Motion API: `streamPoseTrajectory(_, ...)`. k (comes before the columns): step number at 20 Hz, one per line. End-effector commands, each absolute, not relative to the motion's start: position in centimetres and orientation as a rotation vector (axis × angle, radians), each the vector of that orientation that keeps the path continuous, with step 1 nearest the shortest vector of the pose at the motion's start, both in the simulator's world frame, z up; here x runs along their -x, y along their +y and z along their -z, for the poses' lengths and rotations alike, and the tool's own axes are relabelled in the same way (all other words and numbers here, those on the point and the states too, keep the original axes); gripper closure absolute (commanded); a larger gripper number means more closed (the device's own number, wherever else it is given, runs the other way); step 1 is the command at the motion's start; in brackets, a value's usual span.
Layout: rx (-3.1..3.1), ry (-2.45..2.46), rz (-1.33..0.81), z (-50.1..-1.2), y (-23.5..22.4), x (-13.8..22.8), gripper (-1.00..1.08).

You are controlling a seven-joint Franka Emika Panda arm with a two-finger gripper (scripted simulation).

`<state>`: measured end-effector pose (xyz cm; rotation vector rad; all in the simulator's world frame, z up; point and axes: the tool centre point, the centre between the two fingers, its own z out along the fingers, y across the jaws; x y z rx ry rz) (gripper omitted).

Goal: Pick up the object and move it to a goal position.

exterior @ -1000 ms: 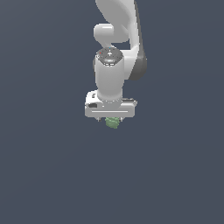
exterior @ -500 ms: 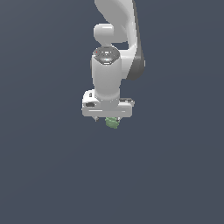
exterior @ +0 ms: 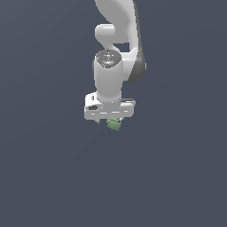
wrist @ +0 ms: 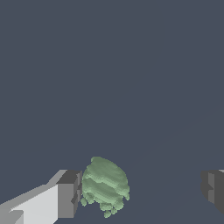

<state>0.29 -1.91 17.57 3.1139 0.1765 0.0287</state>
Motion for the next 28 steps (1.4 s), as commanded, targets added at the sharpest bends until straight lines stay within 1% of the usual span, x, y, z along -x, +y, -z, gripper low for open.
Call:
streamPoseTrajectory(1,-3.109,0.251,-0.026,-17.2,-1.9,0.0,-0.92)
streamPoseTrajectory(28,-2.822,1.36,0.0,-12.1,-0.5,5.1,-0.92)
